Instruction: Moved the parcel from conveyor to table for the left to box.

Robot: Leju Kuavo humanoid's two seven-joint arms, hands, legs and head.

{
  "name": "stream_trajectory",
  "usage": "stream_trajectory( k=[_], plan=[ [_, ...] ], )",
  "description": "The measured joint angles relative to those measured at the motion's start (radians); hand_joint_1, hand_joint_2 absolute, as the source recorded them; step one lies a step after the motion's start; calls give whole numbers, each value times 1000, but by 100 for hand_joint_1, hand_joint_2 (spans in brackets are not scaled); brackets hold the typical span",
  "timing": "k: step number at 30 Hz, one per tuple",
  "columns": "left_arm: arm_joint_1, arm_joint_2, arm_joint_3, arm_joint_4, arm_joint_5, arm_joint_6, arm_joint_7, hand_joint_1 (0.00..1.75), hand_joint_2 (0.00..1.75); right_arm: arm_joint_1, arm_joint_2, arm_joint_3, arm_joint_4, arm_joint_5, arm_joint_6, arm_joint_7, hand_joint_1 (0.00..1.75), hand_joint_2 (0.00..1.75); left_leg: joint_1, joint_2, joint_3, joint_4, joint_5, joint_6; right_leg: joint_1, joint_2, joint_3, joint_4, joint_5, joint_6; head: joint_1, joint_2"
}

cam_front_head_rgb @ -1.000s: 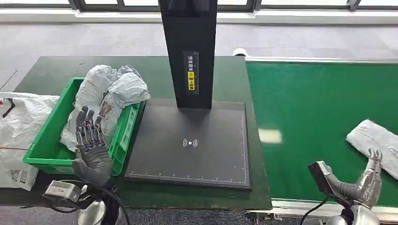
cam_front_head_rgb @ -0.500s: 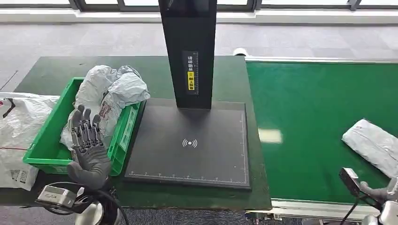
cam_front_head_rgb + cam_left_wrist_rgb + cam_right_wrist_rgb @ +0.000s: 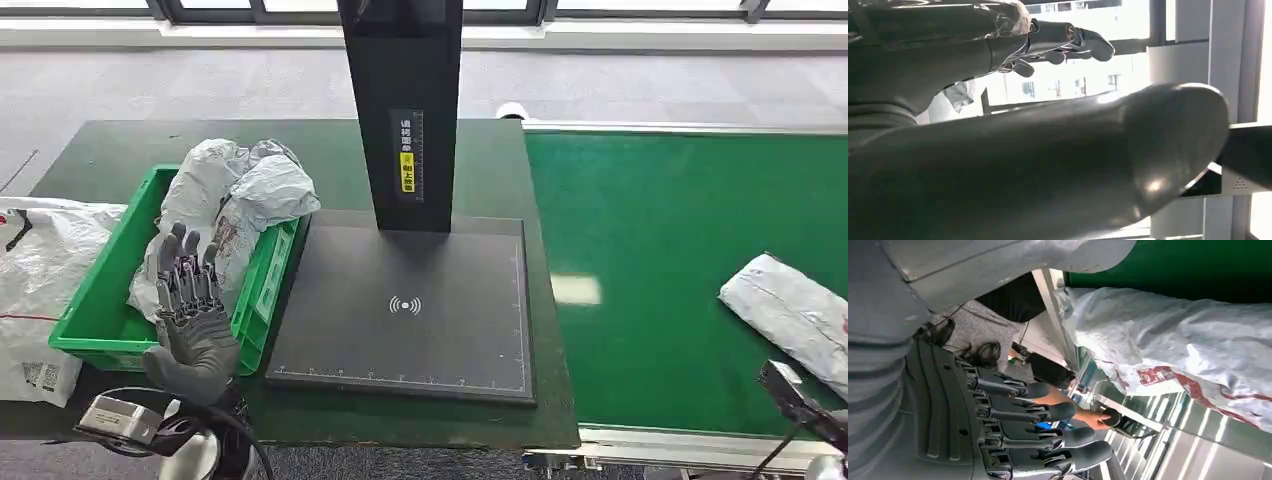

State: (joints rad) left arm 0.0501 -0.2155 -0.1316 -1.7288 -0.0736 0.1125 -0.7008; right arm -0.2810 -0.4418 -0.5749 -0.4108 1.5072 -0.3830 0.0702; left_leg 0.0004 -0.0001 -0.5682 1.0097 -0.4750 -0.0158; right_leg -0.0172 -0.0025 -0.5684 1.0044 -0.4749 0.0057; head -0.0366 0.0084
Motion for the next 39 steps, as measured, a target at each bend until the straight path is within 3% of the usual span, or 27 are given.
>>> stream_trajectory(
  k=[39],
  plan=[
    [-26,-2,0,71,-6,-31,0,0,0,-67,21,-18,92,22,-10,-27,0,175,0,0,0,0,0,0,0,0,0,0,0,0,0,0]
  ],
)
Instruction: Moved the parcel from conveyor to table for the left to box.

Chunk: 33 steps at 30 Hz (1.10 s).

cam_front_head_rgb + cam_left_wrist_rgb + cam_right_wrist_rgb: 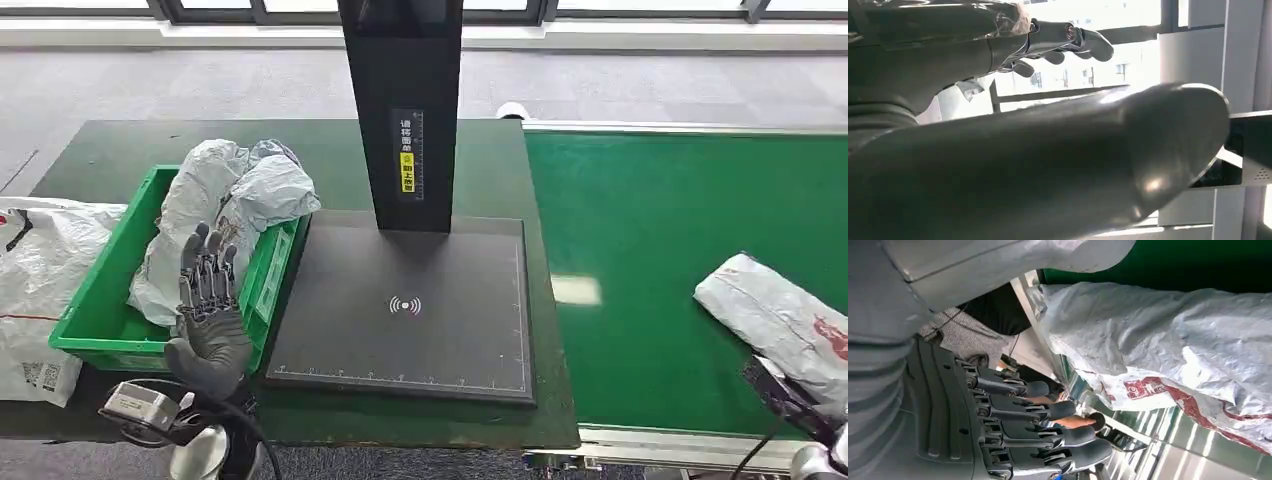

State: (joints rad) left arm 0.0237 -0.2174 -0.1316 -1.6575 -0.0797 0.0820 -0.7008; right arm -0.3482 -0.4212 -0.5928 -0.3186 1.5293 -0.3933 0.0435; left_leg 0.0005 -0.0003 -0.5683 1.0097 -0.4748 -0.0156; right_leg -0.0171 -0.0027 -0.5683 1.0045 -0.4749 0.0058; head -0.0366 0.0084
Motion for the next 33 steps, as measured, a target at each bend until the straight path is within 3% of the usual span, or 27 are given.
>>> stream_trajectory(
  k=[17,26,27,31,32,33],
  plan=[
    [-10,0,0,19,0,-5,0,0,0,17,14,0,8,-19,-13,-36,0,175,0,-1,0,0,0,0,0,0,0,0,0,0,0,0],
    [-40,-4,0,52,-1,-30,0,0,0,73,26,-18,9,-37,75,-55,0,175,1,0,1,0,0,0,1,0,1,0,0,0,0,0],
    [-42,-5,0,55,-1,-30,0,0,0,75,26,-19,9,-38,79,-54,0,0,1,0,1,0,0,0,1,0,1,0,0,0,0,0],
    [-44,-5,0,63,0,-33,0,0,0,89,28,-37,9,-53,128,-62,0,0,1,0,2,1,-1,2,1,-1,3,-1,0,1,0,0],
    [-44,-5,0,64,0,-33,0,0,0,94,28,-43,9,-55,148,-61,0,175,1,0,2,1,-1,2,0,-1,3,-1,0,1,0,0],
    [-45,-5,0,66,0,-33,0,0,0,98,28,-52,9,-55,174,-55,0,175,1,0,2,1,-1,2,0,-1,3,-1,0,2,0,0]
  ],
)
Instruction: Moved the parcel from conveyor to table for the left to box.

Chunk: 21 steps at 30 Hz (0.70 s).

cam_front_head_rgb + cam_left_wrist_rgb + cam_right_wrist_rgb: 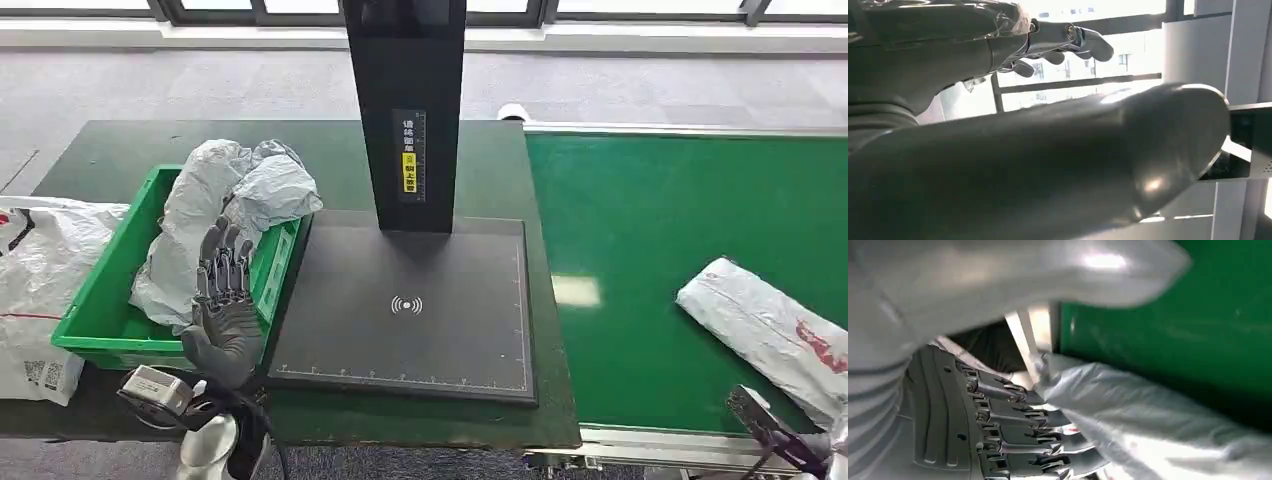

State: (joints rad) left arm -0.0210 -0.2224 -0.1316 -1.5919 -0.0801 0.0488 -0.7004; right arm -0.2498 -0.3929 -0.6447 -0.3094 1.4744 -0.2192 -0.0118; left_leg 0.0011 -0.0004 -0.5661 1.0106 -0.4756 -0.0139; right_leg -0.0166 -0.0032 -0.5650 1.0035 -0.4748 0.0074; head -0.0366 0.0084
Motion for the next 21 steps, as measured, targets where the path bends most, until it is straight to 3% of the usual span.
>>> stream_trajectory(
  k=[5,10,11,12,21],
  plan=[
    [0,0,0,5,0,0,0,0,0,3,1,-30,0,-3,105,-14,0,175,2,0,3,0,-1,1,3,0,4,-3,0,0,0,0],
    [0,0,0,5,0,0,0,0,0,2,2,-42,0,-5,122,-19,0,175,5,-4,7,0,-1,2,6,-5,12,-8,-1,2,0,0],
    [0,0,0,5,0,0,0,0,0,1,2,-43,0,-6,122,-19,140,175,5,-5,7,0,-1,2,6,-6,13,-9,-1,2,0,0],
    [0,0,0,5,0,0,0,0,0,1,2,-44,0,-6,123,-19,175,175,5,-5,8,0,-2,3,6,-6,14,-9,-1,2,0,0],
    [0,0,1,5,0,-1,0,0,0,-1,2,-45,-2,25,141,-67,175,175,5,-5,8,2,-3,6,5,-6,18,-13,1,7,0,0]
  ],
)
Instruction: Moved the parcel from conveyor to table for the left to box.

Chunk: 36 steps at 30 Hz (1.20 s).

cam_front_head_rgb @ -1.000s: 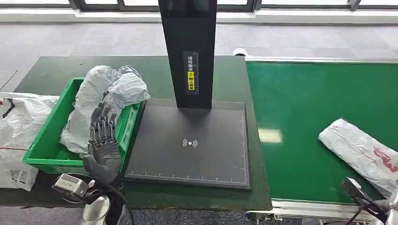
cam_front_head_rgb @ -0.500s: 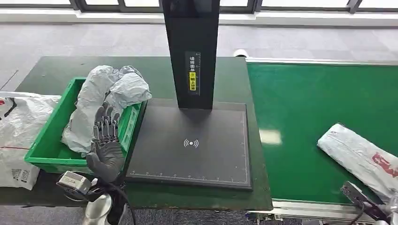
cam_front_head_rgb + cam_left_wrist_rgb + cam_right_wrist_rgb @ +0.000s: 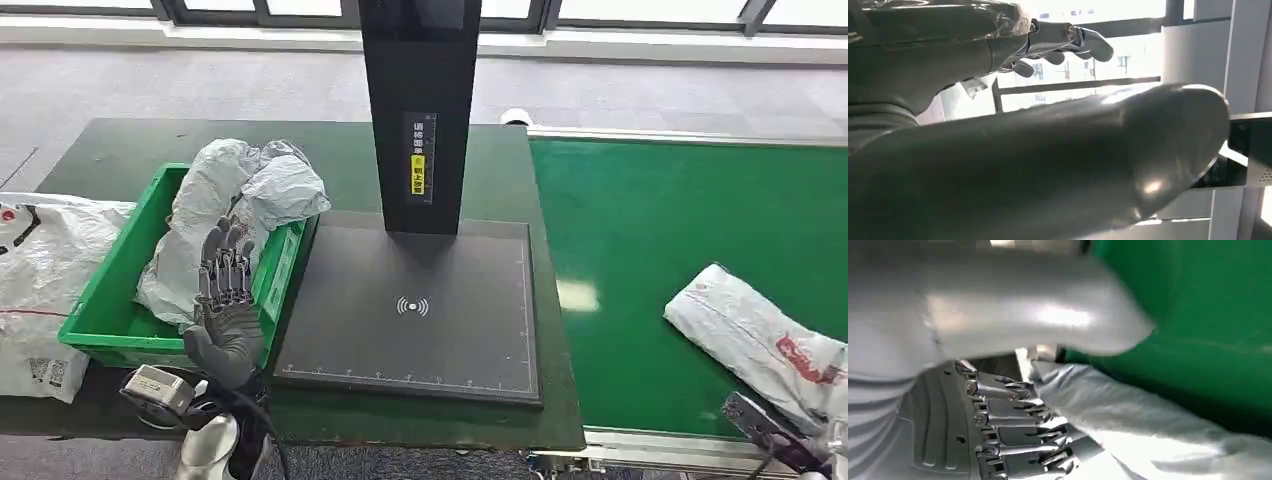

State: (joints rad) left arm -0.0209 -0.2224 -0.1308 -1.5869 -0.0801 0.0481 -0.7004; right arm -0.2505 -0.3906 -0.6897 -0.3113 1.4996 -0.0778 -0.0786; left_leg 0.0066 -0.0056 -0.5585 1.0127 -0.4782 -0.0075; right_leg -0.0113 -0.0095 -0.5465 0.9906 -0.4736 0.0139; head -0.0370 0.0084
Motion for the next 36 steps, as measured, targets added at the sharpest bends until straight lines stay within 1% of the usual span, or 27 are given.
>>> stream_trajectory(
  k=[2,5,12,19,21,23,24,27,28,32,34,36],
  plan=[
    [0,0,0,1,0,0,0,0,0,-2,0,2,0,9,-1,-6,175,175,0,0,0,1,0,0,0,0,0,0,0,1,0,0],
    [0,0,0,2,-2,0,0,0,0,-5,0,5,-1,10,-36,-21,175,175,0,0,0,1,0,0,0,0,0,0,0,1,0,0],
    [9,-2,3,2,-13,13,0,0,0,-16,16,5,-18,-38,-240,-87,175,175,0,0,-3,0,0,0,0,1,-4,1,0,0,0,0],
    [17,-5,9,2,-16,18,0,0,0,-26,29,5,-38,-75,-269,-130,175,175,0,0,-5,0,0,0,0,1,-5,1,0,0,0,0],
    [18,-5,11,2,-16,24,0,0,0,-29,32,5,-44,-96,-306,-154,175,175,0,0,-6,0,0,0,0,1,-5,1,0,0,0,0],
    [25,-6,13,-2,-18,35,0,0,0,-38,39,5,-53,-161,-357,-218,175,175,0,0,-6,0,0,0,0,1,-6,2,0,0,0,0],
    [29,-6,13,-7,-19,40,0,0,0,-46,45,0,-61,-216,-378,-274,175,175,0,1,-6,0,0,0,0,1,-7,2,0,0,0,0],
    [43,-11,15,-21,-24,53,0,0,0,-70,73,-24,-104,-388,-389,-448,175,175,0,1,-6,0,0,0,0,2,-7,2,0,0,0,0],
    [46,-13,15,-24,-25,55,0,0,0,-75,85,-29,-122,-419,-391,-487,175,175,0,1,-6,0,0,0,0,1,-7,2,0,0,0,0],
    [58,-17,15,-34,-30,64,0,0,0,-75,139,-31,-207,-490,-394,-572,175,175,0,-1,-7,0,1,-1,0,0,-7,2,0,0,0,0],
    [59,-17,15,-37,-32,72,0,0,0,-56,187,-14,-294,-527,-396,-610,175,175,0,0,-7,-1,1,-1,0,1,-8,3,0,0,0,0],
    [65,-18,15,-47,-32,80,0,0,0,-32,243,38,-399,-571,-391,-613,175,175,0,1,-7,-1,1,-1,0,2,-9,4,0,0,0,0]
  ],
)
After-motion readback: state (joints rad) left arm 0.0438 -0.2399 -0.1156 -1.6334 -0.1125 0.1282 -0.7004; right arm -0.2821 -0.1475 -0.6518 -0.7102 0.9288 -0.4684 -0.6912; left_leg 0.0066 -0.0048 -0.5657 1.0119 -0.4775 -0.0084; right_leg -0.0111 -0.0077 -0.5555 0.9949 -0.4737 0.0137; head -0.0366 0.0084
